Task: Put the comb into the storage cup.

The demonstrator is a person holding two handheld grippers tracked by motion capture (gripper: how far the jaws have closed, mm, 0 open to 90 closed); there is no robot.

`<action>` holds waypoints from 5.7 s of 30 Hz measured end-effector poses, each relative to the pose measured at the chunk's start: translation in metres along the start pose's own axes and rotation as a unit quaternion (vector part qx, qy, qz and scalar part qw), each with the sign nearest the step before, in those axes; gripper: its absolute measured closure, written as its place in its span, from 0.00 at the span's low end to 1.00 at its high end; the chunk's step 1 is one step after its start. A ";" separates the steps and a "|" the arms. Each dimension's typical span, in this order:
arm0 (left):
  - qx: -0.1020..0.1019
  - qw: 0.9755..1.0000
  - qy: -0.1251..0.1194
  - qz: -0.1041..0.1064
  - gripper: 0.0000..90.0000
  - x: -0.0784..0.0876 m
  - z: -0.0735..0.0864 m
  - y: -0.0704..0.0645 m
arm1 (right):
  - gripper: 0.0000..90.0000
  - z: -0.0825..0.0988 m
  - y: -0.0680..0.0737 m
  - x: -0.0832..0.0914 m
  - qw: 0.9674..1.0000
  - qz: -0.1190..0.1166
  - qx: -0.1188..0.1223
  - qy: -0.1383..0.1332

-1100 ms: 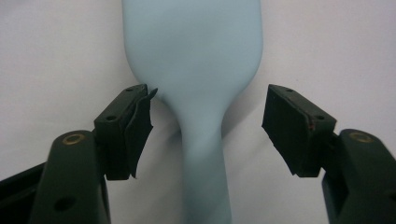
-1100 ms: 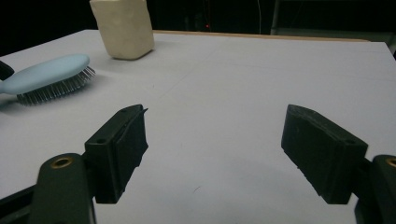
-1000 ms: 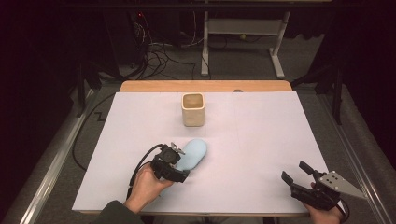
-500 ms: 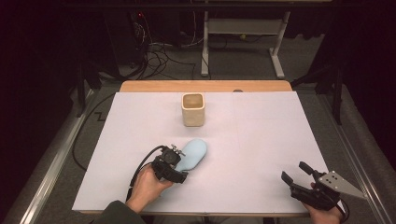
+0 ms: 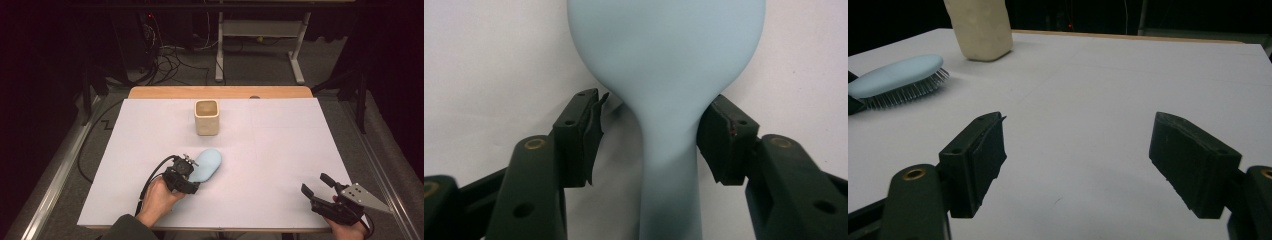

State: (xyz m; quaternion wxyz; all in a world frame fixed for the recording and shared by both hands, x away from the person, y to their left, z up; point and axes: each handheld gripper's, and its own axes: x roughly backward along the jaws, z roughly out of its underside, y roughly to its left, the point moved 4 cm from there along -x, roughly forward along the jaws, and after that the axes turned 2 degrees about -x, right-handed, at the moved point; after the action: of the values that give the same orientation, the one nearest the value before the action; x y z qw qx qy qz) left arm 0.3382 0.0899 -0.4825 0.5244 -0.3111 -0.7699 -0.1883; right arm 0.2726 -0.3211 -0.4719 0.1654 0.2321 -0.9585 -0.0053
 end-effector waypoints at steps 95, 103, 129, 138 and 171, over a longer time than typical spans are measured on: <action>-0.053 0.983 -0.158 0.073 0.77 0.033 0.004 -0.007 | 0.24 -0.001 0.006 -0.011 0.999 -0.009 0.029 0.015; -0.056 0.980 -0.174 0.085 0.77 0.037 0.006 -0.011 | 0.23 -0.014 0.015 -0.011 0.999 -0.026 0.033 0.002; -0.063 0.972 -0.204 0.099 0.77 0.040 0.005 -0.020 | 0.24 -0.031 0.064 -0.033 0.994 -0.105 0.037 -0.011; -0.065 0.970 -0.212 0.100 0.77 0.040 0.005 -0.022 | 0.23 -0.032 0.077 -0.041 0.991 -0.126 0.043 -0.006; -0.080 0.964 -0.229 0.106 0.77 0.041 0.001 -0.032 | 0.16 -0.038 0.117 -0.068 0.981 -0.189 0.039 0.014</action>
State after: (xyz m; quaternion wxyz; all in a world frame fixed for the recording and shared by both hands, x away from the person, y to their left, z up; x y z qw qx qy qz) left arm 0.3057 0.0783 -0.4441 0.3245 -0.4669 -0.8143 -0.1163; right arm 0.2900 -0.1840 -0.4472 0.1654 0.4151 -0.8946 0.0039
